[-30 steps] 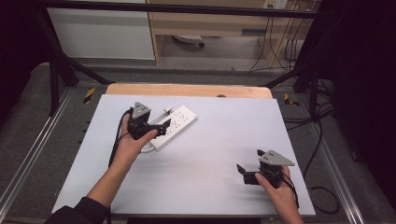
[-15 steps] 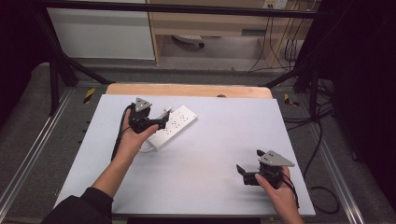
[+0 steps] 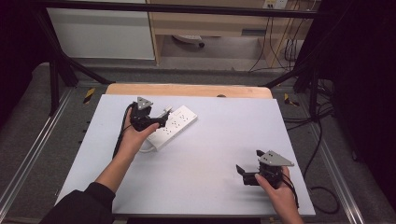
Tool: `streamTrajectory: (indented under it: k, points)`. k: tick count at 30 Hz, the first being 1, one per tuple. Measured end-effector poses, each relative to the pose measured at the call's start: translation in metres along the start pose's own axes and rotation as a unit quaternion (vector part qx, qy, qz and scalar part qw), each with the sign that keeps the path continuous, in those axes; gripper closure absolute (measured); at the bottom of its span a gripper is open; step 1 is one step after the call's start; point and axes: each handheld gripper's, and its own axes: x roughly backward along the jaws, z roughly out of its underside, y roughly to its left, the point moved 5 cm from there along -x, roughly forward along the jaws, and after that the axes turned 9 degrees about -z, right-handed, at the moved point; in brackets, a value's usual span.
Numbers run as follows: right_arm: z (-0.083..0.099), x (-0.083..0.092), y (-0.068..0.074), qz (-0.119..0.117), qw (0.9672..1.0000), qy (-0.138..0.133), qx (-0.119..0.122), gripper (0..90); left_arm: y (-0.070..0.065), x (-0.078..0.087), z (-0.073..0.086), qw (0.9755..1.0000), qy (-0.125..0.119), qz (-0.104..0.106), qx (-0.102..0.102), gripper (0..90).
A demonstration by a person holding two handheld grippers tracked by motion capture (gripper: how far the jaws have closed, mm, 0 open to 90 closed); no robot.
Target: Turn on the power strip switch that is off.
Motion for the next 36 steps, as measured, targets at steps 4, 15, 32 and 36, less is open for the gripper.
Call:
streamTrajectory:
  k: [4, 15, 32, 36]
  points:
    - [0.000, 0.000, 0.000, 0.000, 1.0000, 0.000, 0.000, 2.9, 0.006, -0.001, -0.004, 1.0000, -0.001, -0.005, 0.001, 15.3]
    - [0.001, 0.000, 0.000, -0.001, 1.0000, 0.003, -0.005, 3.0, 0.024, -0.001, -0.008, 0.9998, -0.006, -0.012, 0.016, 24.5]
    - [0.001, 0.002, -0.005, 0.003, 0.9999, 0.000, -0.015, 3.1, 0.022, -0.016, 0.001, 0.9998, 0.020, -0.003, 0.002, 44.5]
    - [0.002, 0.002, -0.005, 0.002, 0.9999, 0.000, -0.016, 3.1, 0.022, -0.018, 0.004, 0.9995, 0.030, -0.005, -0.004, 51.5]
